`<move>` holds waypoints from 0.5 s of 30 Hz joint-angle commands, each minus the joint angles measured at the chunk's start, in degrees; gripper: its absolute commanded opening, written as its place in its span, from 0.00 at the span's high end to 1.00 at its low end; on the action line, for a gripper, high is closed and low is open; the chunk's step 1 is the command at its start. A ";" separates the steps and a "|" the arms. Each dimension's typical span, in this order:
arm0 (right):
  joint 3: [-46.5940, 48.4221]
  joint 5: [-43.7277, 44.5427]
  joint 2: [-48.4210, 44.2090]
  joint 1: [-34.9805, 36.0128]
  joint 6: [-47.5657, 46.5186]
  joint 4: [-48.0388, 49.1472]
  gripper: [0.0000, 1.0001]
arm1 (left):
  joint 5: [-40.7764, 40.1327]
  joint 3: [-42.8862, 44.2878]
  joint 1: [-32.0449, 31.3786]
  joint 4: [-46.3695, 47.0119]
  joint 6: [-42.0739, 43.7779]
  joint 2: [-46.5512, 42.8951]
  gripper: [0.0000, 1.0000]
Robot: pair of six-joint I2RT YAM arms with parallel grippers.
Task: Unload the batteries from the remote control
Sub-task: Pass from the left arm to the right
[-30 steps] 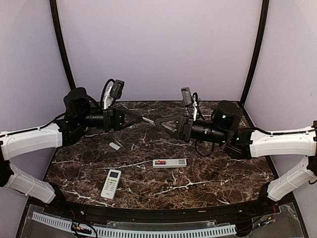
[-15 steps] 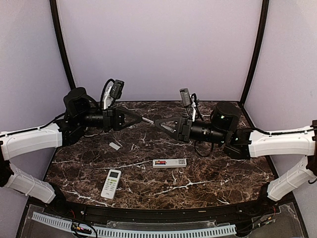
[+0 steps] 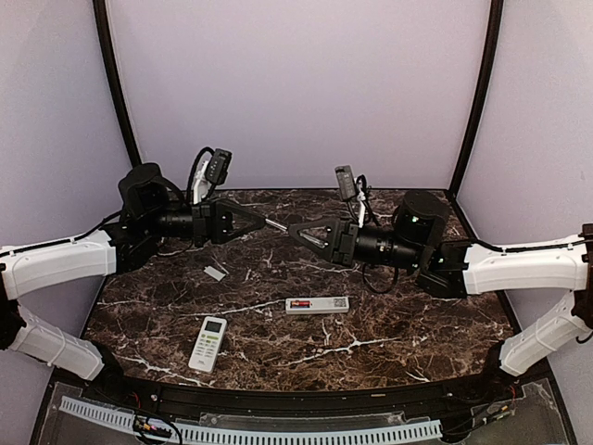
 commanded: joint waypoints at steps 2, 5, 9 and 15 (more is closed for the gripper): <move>1.15 -0.56 0.92 0.50 0.78 1.83 0.82 | -0.56 -0.51 0.40 0.64 0.15 -1.26 1.00; 1.15 -0.49 0.94 0.55 0.84 2.02 0.86 | -0.74 -0.67 0.41 0.76 0.15 -1.40 1.00; 0.74 -0.04 0.77 0.61 1.23 2.62 0.92 | -0.82 -0.78 0.41 1.00 0.08 -1.41 1.00; 0.66 0.28 0.89 0.47 1.41 2.82 0.87 | -1.39 -1.30 0.41 1.87 -0.23 -1.68 1.00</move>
